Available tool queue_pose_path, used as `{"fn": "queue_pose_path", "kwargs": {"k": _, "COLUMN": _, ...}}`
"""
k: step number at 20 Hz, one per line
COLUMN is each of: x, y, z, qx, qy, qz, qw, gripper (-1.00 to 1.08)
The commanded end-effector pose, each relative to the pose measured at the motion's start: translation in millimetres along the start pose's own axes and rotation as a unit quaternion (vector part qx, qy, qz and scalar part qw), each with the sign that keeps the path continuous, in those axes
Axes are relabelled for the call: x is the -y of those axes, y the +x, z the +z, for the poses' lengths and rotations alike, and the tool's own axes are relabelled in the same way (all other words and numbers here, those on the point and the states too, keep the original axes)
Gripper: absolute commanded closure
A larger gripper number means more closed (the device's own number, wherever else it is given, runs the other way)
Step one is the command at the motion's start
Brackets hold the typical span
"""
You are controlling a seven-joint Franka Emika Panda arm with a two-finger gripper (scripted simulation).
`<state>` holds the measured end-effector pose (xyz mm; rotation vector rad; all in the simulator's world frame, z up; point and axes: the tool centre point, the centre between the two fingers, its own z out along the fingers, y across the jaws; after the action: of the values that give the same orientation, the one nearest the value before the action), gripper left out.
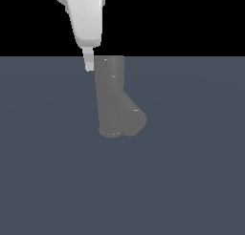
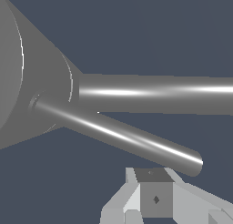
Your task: Turn on the faucet by rotating a designated handle.
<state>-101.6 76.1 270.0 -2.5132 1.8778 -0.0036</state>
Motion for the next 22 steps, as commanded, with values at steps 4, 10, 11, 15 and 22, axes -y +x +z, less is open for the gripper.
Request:
{"fn": "queue_pose_path", "kwargs": {"k": 4, "x": -6.2, "y": 12.8, "z": -0.1, "qx": -0.001, "qy": -0.001, "qz": 0.002, "qw": 1.0000, "gripper": 1.08}}
{"fn": "queue_pose_path", "kwargs": {"k": 10, "x": -6.7, "y": 49.3, "z": -0.2, "qx": -0.001, "qy": -0.001, "qz": 0.006, "qw": 1.0000, "gripper": 1.08}}
{"fn": "queue_pose_path", "kwargs": {"k": 11, "x": -6.8, "y": 55.2, "z": -0.2, "qx": -0.001, "qy": -0.001, "qz": 0.006, "qw": 1.0000, "gripper": 1.08}}
{"fn": "queue_pose_path", "kwargs": {"k": 15, "x": -7.3, "y": 78.5, "z": -0.3, "qx": -0.001, "qy": -0.002, "qz": 0.009, "qw": 1.0000, "gripper": 1.08}}
{"fn": "queue_pose_path", "kwargs": {"k": 22, "x": -8.0, "y": 117.6, "z": -0.4, "qx": 0.000, "qy": -0.002, "qz": 0.013, "qw": 0.9999, "gripper": 1.08}}
